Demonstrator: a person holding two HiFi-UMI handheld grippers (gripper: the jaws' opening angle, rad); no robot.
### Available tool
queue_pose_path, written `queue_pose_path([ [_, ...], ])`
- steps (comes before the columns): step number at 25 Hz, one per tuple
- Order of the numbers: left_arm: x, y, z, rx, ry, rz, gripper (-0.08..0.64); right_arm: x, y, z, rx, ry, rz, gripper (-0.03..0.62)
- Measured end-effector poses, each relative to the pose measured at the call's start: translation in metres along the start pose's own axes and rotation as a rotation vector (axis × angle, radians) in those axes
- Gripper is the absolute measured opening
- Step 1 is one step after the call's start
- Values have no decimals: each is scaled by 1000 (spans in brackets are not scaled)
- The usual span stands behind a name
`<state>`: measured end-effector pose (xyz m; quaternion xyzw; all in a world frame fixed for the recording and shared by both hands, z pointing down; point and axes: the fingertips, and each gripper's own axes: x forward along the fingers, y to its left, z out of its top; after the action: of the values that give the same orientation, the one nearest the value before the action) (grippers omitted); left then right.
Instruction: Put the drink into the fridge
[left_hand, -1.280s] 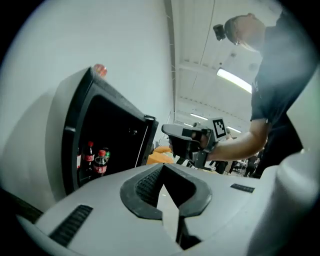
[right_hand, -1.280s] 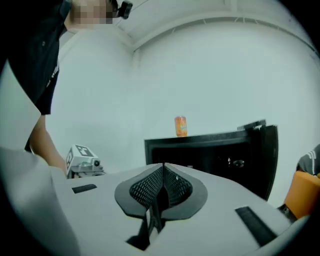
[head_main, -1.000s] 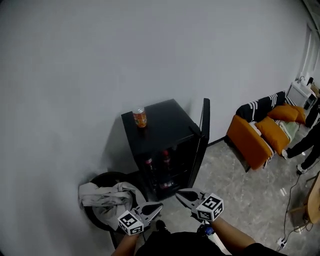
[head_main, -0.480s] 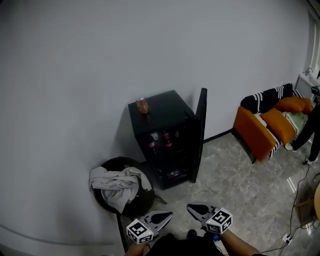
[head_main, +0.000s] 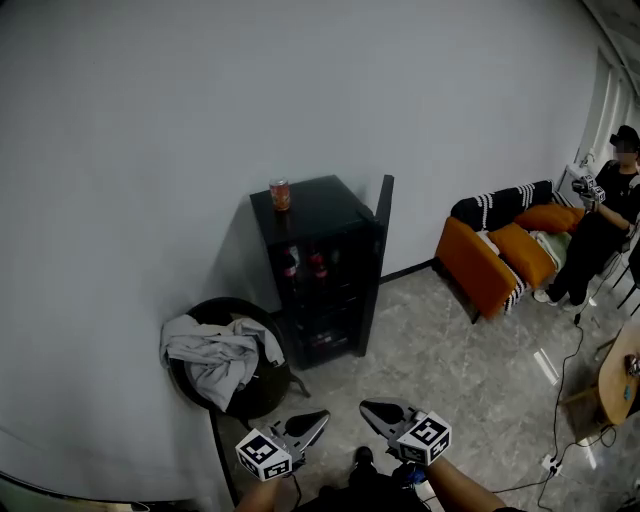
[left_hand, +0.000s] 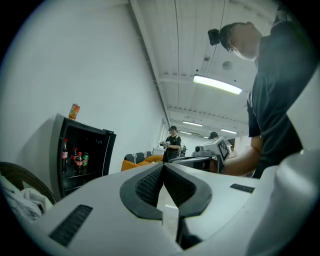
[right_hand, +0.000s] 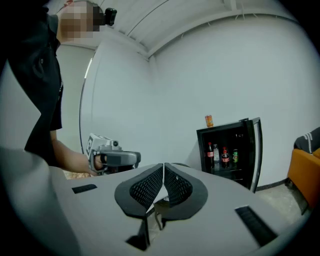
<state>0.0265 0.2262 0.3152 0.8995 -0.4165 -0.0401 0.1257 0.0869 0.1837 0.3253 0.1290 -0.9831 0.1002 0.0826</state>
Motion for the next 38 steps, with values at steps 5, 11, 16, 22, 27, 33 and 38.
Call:
queue_pose_path([
  [5,-58,-21,-41,-82,19,38,9,-10,48,-22,11,-1,-40,25],
  [11,-74,-29,-17,-43,-40,-12,9,-22,40,-15,11,-30,-79,25],
  [16,-76,-54,-1,-21,-34,-76,11,-28,46,14,-4,-90,-61,25],
  [22,-73,-70,-21,-57,7,-132,9,-52,60,-8,2,-62,-48,23],
  [27,-71,-71,-20,-23,42,-162,9,-68,55,-13,-60,-29,-104,23],
  [33,-79,-55,-21,-28,72,-150,9,-79,49,-14,-48,-37,-144,23],
  [38,-67,-65,-29,-39,87,-181,11,-79,45,-19,-52,-24,-167,23],
])
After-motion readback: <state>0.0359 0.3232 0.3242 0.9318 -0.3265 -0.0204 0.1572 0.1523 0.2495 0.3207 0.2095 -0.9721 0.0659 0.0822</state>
